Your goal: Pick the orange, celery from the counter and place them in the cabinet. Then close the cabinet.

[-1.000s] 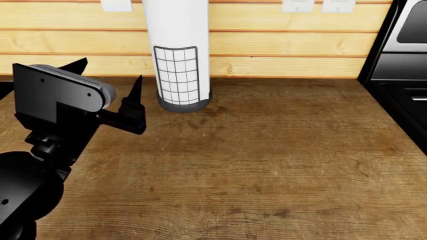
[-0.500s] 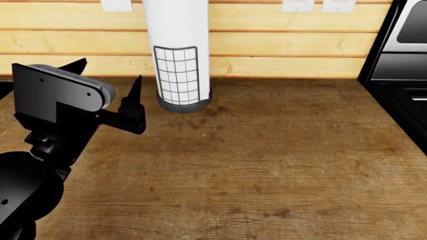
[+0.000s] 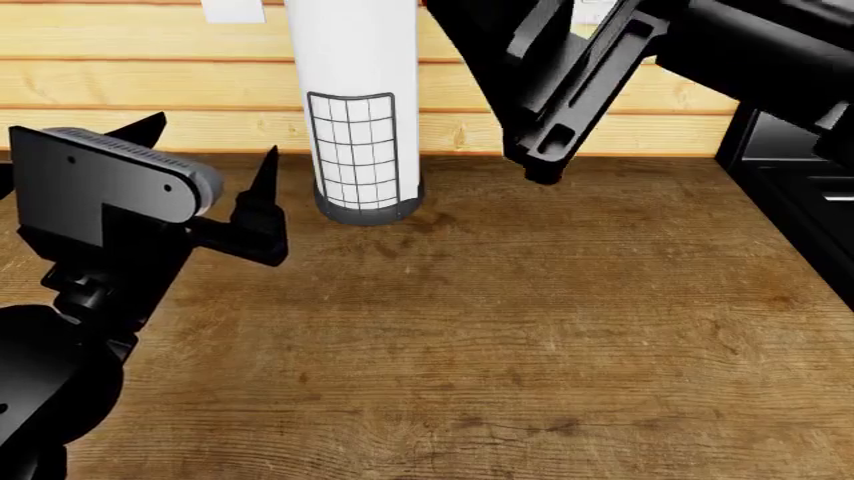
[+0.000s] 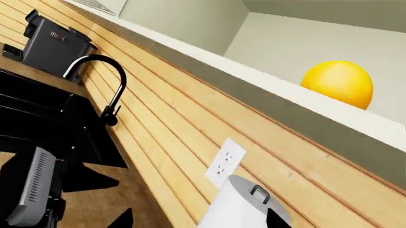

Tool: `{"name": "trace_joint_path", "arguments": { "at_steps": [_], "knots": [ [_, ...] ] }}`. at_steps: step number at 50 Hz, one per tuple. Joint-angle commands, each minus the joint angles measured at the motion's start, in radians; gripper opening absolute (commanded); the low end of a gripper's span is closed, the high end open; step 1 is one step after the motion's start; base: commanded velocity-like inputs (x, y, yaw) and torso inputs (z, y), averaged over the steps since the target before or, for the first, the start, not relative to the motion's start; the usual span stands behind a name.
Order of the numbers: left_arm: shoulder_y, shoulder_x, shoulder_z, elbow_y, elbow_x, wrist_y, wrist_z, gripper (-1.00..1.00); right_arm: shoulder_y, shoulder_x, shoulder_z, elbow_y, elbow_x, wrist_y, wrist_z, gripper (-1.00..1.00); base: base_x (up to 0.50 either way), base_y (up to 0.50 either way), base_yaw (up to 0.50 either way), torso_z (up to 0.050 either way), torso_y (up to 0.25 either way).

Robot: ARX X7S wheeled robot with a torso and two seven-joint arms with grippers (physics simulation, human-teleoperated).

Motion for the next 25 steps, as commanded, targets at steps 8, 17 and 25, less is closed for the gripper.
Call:
{"name": "trace_joint_path", "arguments": {
  "at_steps": [8, 17, 25],
  "knots": [
    [-0.004, 0.002, -0.009, 0.014, -0.01, 0.004, -0.011, 1.0, -0.215, 0.116, -0.032, -0.081, -0.062, -0.134, 0.072, 1.0, 0.0, 0.0, 0.0, 0.0, 0.0],
    [0.001, 0.002, -0.009, 0.015, -0.01, 0.011, -0.015, 1.0, -0.309, 0.162, -0.045, -0.106, -0.089, -0.209, 0.097, 1.0, 0.0, 0.0, 0.0, 0.0, 0.0],
    [0.003, 0.002, -0.014, 0.024, -0.016, 0.009, -0.021, 1.0, -0.368, 0.184, -0.049, -0.112, -0.108, -0.266, 0.121, 1.0, 0.0, 0.0, 0.0, 0.0, 0.0]
  ]
}}
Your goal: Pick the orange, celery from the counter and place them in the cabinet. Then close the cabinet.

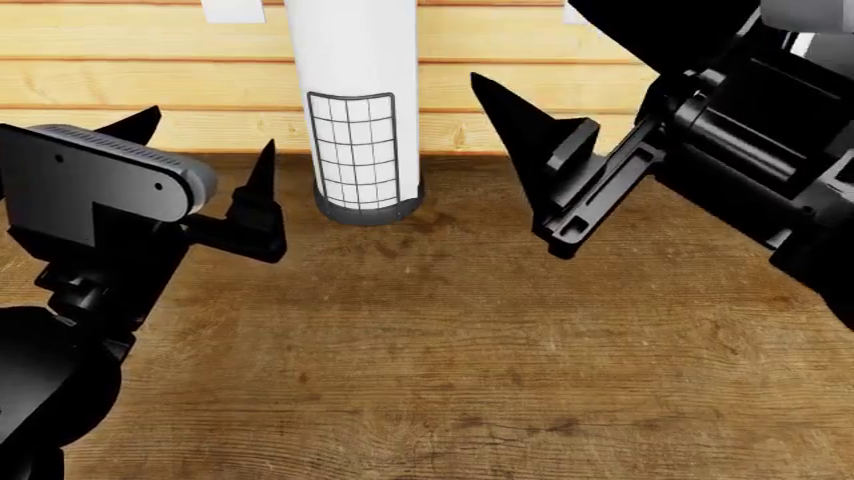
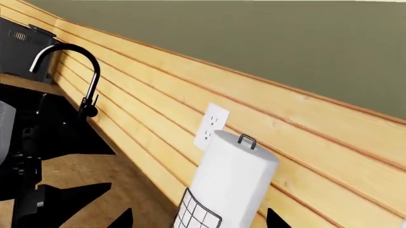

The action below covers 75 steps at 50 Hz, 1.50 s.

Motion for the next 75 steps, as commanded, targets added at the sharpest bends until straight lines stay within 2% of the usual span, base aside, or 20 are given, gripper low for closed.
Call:
{"name": "trace_joint_path", "arguments": {
  "at_steps": [1, 12, 32, 42, 57, 75],
  "knots": [
    [0.0, 0.0, -0.005, 0.012, -0.009, -0.004, -0.009, 1.0, -0.1, 0.042, -0.01, -0.019, -0.033, -0.087, 0.039, 1.0, 0.0, 0.0, 0.0, 0.0, 0.0],
    [-0.003, 0.001, -0.01, 0.014, -0.012, 0.003, -0.014, 1.0, -0.25, 0.097, -0.007, -0.047, -0.142, -0.277, 0.183, 1.0, 0.0, 0.0, 0.0, 0.0, 0.0],
    [-0.008, 0.006, -0.008, 0.02, -0.019, 0.005, -0.025, 1.0, -0.379, 0.174, -0.019, -0.064, -0.239, -0.411, 0.333, 1.0, 0.0, 0.0, 0.0, 0.0, 0.0],
    [-0.008, 0.008, -0.007, 0.027, -0.025, 0.004, -0.032, 1.0, -0.415, 0.176, -0.028, -0.056, -0.249, -0.447, 0.34, 1.0, -0.07, -0.07, 0.0, 0.0, 0.0],
    [-0.007, 0.009, 0.001, 0.022, -0.024, 0.014, -0.034, 1.0, -0.428, 0.148, -0.034, -0.028, -0.252, -0.437, 0.351, 1.0, -0.43, -0.17, 0.0, 0.0, -0.001],
    [-0.014, 0.008, 0.015, 0.02, -0.022, 0.018, -0.036, 1.0, -0.446, 0.117, -0.038, 0.017, -0.248, -0.435, 0.367, 1.0, 0.01, -0.48, 0.0, 0.0, 0.0]
  ]
}}
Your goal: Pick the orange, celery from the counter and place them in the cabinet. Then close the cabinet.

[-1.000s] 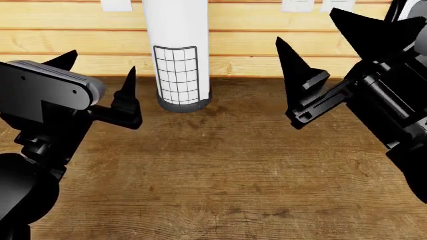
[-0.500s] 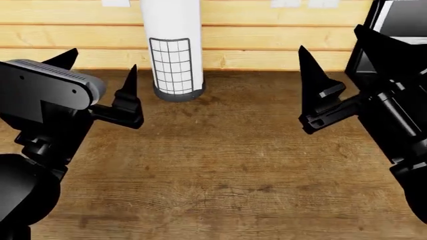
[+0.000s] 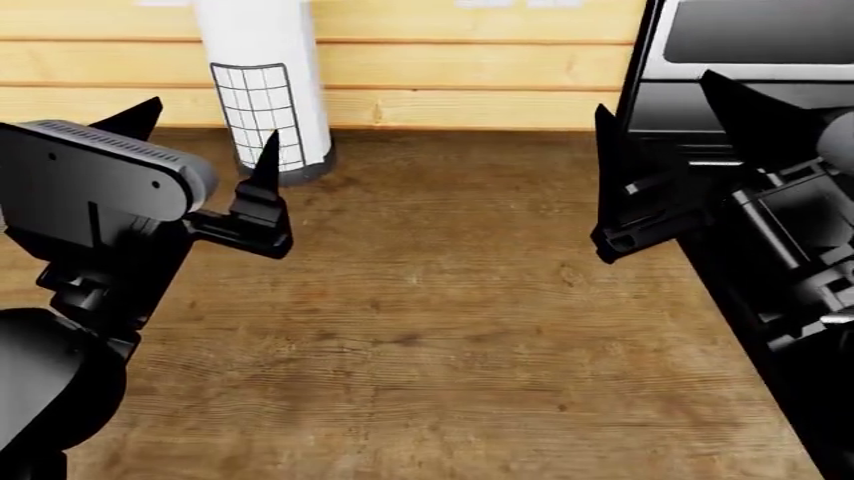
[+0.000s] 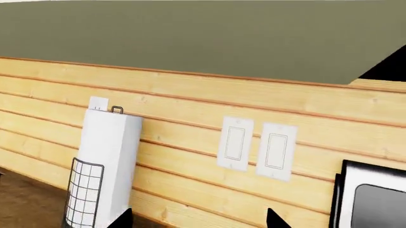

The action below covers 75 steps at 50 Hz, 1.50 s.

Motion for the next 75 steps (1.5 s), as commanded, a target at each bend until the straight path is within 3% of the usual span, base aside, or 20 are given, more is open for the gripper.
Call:
{"name": "trace_joint_path", "arguments": {
  "at_steps": [1, 32, 53, 75],
  "knots": [
    [-0.007, -0.001, 0.006, 0.0, -0.003, -0.001, -0.002, 1.0, -0.013, -0.011, 0.0, 0.018, -0.001, -0.007, 0.006, 1.0, 0.01, -0.5, 0.0, 0.0, 0.0],
    [-0.007, -0.012, 0.002, 0.004, -0.015, 0.0, -0.012, 1.0, -0.018, -0.002, 0.012, 0.011, 0.003, -0.013, -0.001, 1.0, 0.01, -0.36, 0.0, 0.0, 0.0],
    [0.015, -0.024, -0.007, 0.013, -0.02, 0.009, -0.016, 1.0, -0.02, 0.065, 0.03, 0.001, 0.038, -0.01, 0.033, 1.0, 0.0, 0.0, 0.0, 0.0, 0.0],
    [0.001, -0.031, -0.003, 0.013, -0.025, 0.004, -0.025, 1.0, 0.029, 0.16, 0.115, 0.023, 0.178, -0.054, 0.169, 1.0, 0.0, 0.0, 0.0, 0.0, 0.0]
  ]
}}
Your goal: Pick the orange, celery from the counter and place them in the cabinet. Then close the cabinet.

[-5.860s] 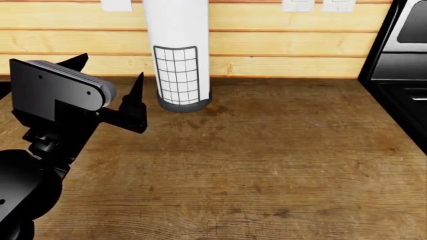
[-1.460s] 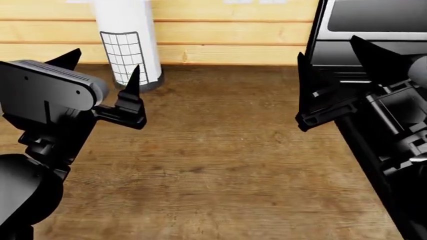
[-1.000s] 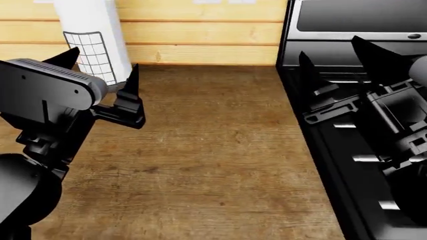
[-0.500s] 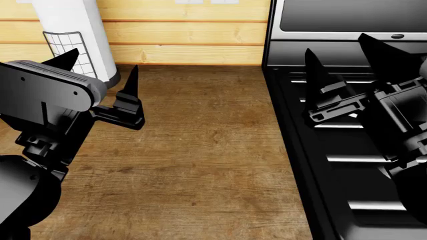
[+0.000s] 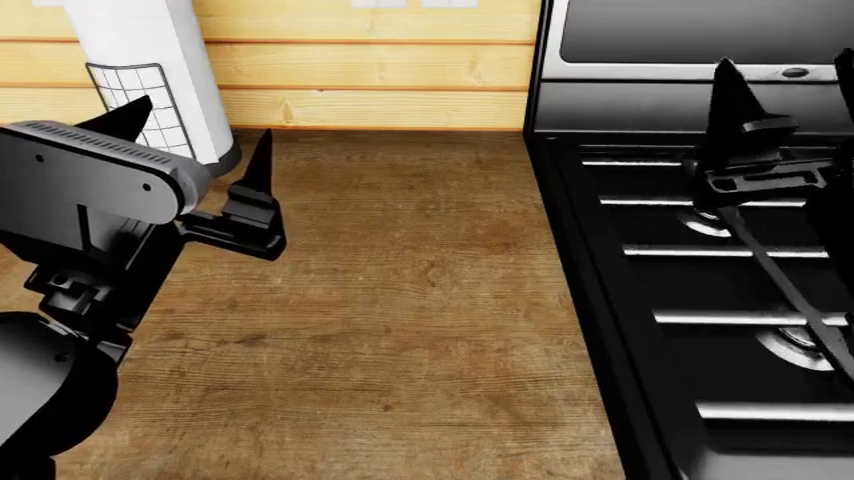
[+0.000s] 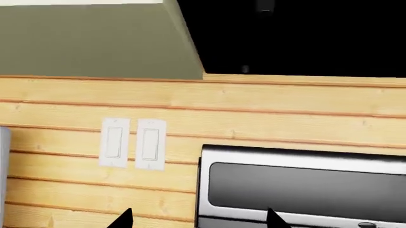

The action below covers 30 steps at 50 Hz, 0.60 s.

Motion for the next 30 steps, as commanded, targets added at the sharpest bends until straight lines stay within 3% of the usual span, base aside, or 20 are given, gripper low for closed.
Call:
{"name": "trace_joint_path", "arguments": {
  "at_steps": [1, 15, 30],
  "knots": [
    [-0.005, -0.004, 0.002, 0.0, -0.002, -0.001, -0.004, 1.0, 0.041, 0.042, 0.058, 0.002, 0.069, -0.033, 0.068, 1.0, 0.0, 0.0, 0.0, 0.0, 0.0],
    [-0.003, -0.008, -0.001, -0.002, -0.005, 0.004, -0.005, 1.0, 0.138, 0.027, 0.144, 0.032, 0.161, -0.017, 0.163, 1.0, 0.0, 0.0, 0.0, 0.0, 0.0],
    [-0.006, -0.012, -0.005, 0.008, -0.016, -0.004, -0.016, 1.0, 0.371, -0.079, 0.23, 0.089, 0.215, 0.195, 0.142, 1.0, 0.0, 0.0, 0.0, 0.0, 0.0]
  ]
}}
